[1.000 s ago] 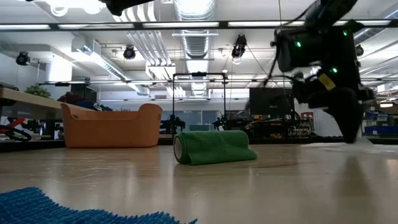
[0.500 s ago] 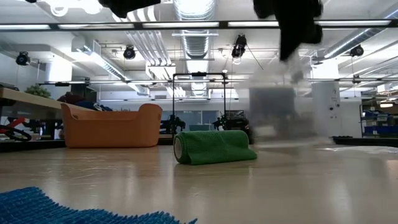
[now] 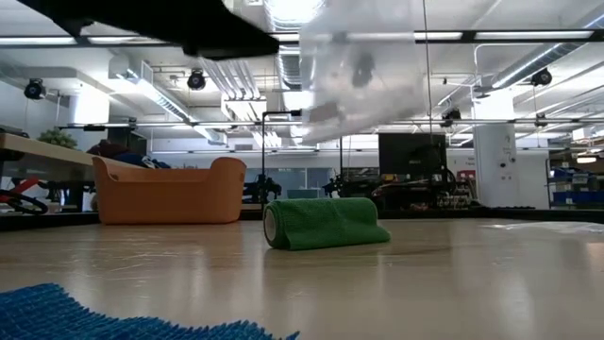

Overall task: Roll bandage
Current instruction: Open the top transparent zip bag

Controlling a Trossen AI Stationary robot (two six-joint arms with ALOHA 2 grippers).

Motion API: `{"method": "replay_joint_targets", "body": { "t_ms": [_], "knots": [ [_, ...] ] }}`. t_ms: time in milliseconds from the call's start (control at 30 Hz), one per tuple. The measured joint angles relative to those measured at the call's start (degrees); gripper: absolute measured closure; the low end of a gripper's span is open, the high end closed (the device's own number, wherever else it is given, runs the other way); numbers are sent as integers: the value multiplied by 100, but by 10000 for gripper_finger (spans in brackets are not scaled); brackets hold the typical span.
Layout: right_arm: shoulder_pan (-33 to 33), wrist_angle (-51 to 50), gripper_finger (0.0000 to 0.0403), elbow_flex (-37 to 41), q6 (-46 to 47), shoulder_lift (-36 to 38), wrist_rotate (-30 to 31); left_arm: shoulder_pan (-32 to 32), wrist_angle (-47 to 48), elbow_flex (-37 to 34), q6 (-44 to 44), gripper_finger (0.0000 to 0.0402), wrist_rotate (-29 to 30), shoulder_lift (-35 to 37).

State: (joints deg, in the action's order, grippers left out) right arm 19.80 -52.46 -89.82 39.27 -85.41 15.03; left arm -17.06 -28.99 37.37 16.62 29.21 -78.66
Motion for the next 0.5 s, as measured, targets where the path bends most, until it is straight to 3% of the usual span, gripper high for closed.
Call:
{"method": "replay_joint_targets", "body": {
  "t_ms": [167,333,500],
  "knots": [
    [62,119,403,-318,-321,0,63,47,-87,174,-161,100,144,-381],
    [97,153,403,-659,-597,0,242,332,-342,231,-873,93,-854,-428],
    [95,181,403,-1037,-396,0,1080,315,-364,231,-735,95,-617,-493]
  ]
}}
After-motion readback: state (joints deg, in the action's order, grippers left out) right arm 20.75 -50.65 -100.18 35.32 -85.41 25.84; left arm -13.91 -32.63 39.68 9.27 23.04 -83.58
